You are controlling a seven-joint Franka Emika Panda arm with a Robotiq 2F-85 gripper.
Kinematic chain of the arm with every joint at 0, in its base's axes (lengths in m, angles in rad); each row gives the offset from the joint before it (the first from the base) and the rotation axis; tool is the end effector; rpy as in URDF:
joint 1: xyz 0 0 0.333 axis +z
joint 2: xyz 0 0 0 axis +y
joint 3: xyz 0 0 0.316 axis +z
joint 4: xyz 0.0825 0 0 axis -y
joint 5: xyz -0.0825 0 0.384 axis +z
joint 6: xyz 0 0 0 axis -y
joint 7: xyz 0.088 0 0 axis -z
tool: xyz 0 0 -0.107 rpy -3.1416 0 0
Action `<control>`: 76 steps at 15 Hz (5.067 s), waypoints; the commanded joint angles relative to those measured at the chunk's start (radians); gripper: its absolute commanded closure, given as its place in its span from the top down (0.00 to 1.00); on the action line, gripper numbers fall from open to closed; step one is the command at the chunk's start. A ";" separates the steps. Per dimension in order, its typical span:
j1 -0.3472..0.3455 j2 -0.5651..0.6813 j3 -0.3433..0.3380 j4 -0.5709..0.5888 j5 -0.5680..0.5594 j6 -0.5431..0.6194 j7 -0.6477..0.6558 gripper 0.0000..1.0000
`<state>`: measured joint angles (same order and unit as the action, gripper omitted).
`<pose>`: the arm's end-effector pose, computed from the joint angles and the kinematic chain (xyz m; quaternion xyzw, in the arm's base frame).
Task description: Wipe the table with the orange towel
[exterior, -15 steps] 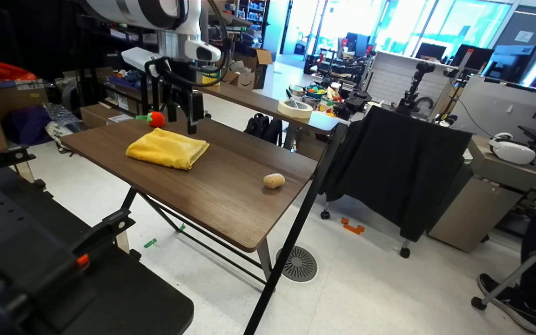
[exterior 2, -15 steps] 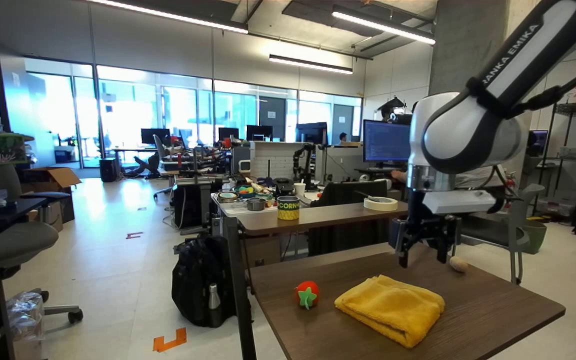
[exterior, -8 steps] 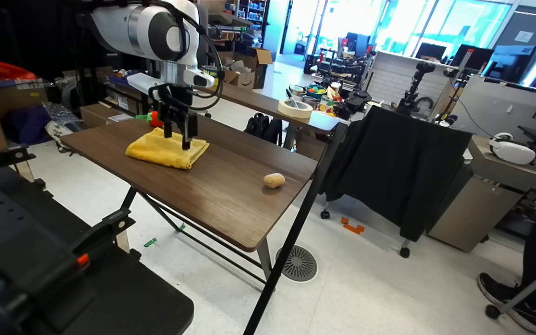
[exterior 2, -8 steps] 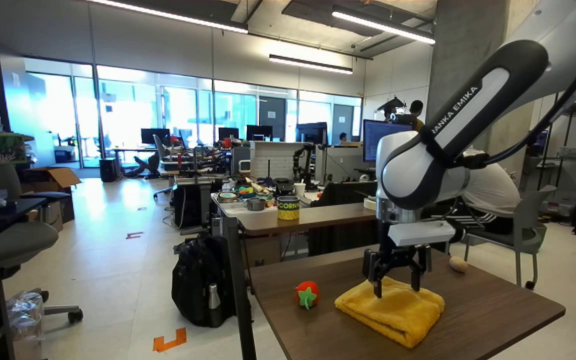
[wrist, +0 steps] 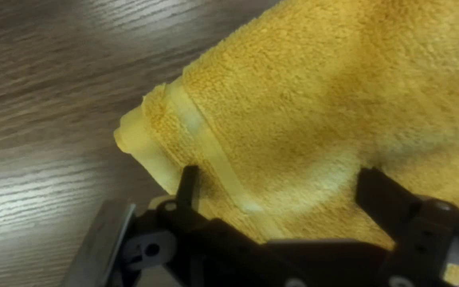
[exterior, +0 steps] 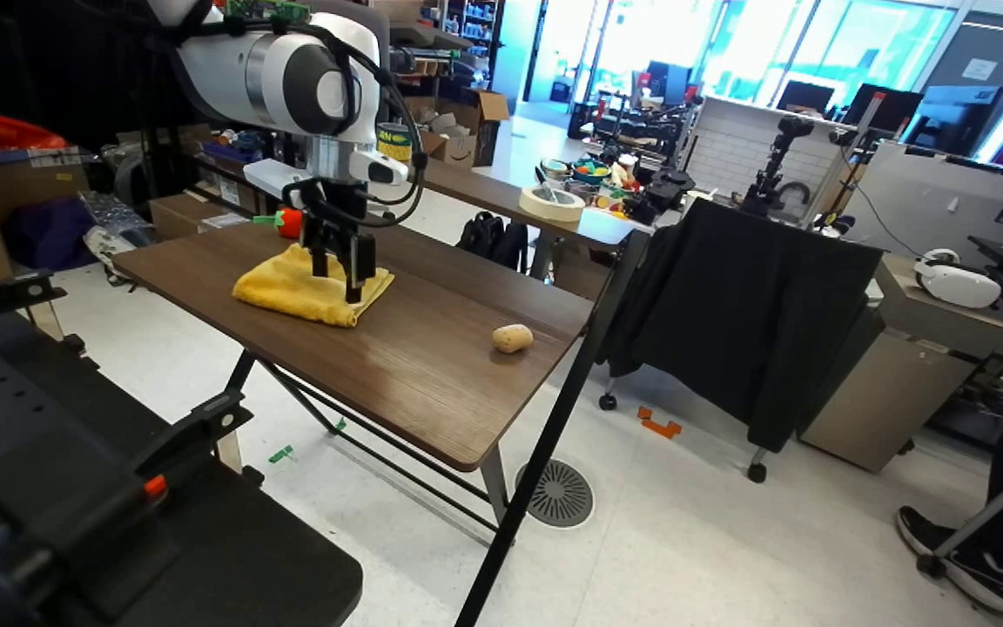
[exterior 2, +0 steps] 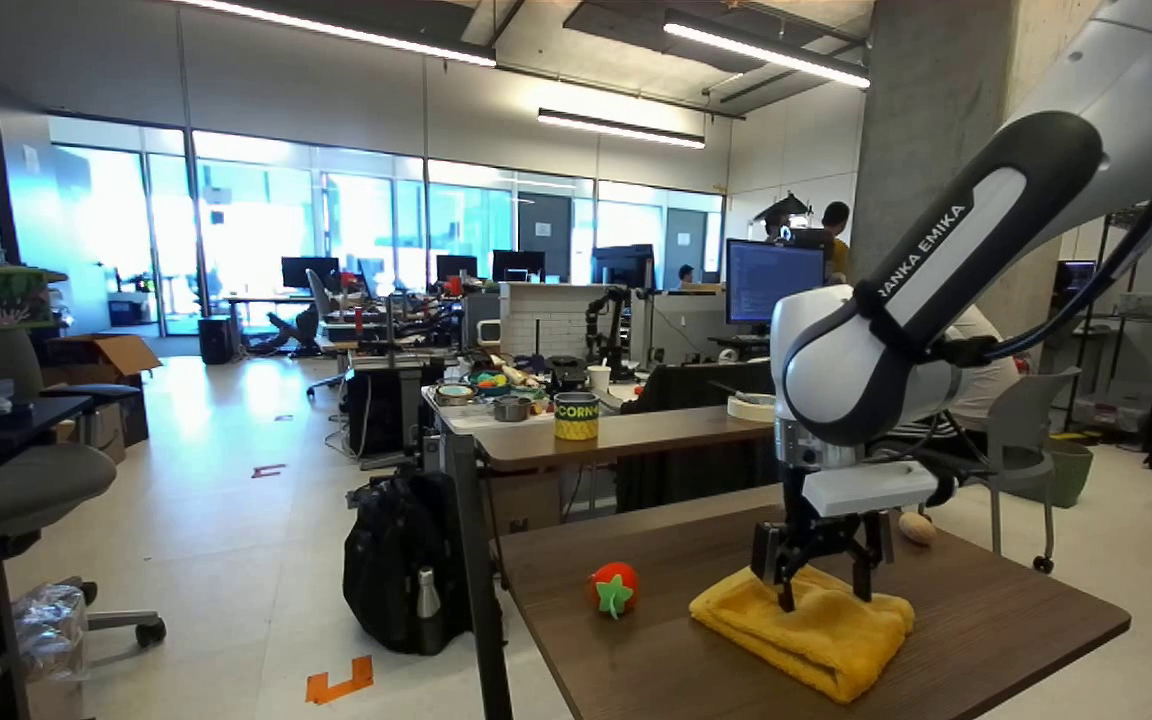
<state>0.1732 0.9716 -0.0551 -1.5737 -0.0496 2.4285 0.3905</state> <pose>0.6616 0.0817 0.0559 0.9920 -0.1054 -0.0464 0.0518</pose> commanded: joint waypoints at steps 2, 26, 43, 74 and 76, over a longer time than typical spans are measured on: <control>0.015 -0.055 0.030 -0.140 0.009 0.057 -0.060 1.00; 0.217 -0.016 -0.425 -0.380 -0.048 0.349 0.294 1.00; 0.118 -0.110 -0.111 -0.391 0.100 0.394 0.123 1.00; 0.297 0.045 0.062 -0.125 0.066 0.248 0.053 1.00; 0.321 0.052 0.019 -0.120 0.049 0.224 0.078 1.00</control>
<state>0.4698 0.9582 -0.0099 -1.7459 0.0233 2.6890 0.4674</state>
